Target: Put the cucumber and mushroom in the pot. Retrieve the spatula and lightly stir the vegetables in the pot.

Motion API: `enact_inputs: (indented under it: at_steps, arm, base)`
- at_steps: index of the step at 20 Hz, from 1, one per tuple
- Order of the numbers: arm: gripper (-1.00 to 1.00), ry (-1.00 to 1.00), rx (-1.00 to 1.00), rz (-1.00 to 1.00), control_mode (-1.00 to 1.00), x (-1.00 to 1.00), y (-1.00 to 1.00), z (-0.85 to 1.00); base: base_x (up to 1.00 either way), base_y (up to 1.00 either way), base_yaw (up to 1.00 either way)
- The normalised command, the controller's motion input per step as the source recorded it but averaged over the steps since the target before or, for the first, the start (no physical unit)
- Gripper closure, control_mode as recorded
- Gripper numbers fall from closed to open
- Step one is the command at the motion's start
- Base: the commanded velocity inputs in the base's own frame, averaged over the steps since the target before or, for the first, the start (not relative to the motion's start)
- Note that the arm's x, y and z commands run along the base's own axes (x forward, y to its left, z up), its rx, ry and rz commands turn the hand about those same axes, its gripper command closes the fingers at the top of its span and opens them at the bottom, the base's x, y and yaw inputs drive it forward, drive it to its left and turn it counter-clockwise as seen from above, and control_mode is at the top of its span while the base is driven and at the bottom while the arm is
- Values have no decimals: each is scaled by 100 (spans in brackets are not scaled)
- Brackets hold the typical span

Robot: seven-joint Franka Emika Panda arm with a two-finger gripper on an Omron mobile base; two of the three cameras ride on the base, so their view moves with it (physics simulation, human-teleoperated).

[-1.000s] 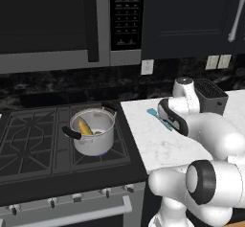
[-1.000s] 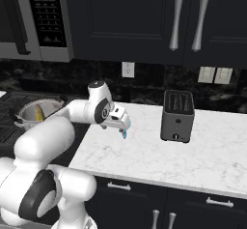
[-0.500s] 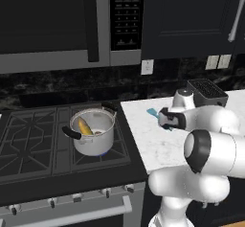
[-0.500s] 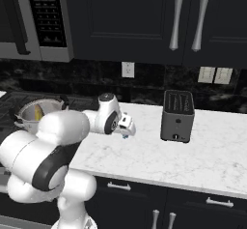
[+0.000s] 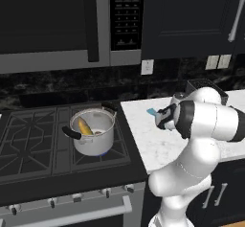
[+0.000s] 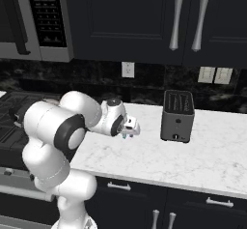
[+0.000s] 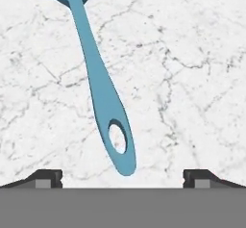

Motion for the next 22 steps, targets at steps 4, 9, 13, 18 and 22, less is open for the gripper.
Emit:
enact_inputs:
  at_steps: [4,9,13,18,22]
  arm:
    - [-100,0,0,8,-100,50,-9,-27]
    - [-100,0,0,7,-100,45,-2,-30]
    - [100,0,0,4,-100,11,0,-44]
    - [100,1,2,0,-100,-16,0,-45]
    - [100,4,8,0,-100,-21,0,-37]
  base:
    - [0,0,0]
    - [0,0,0]
    - [0,0,0]
    - [0,0,0]
    - [0,0,0]
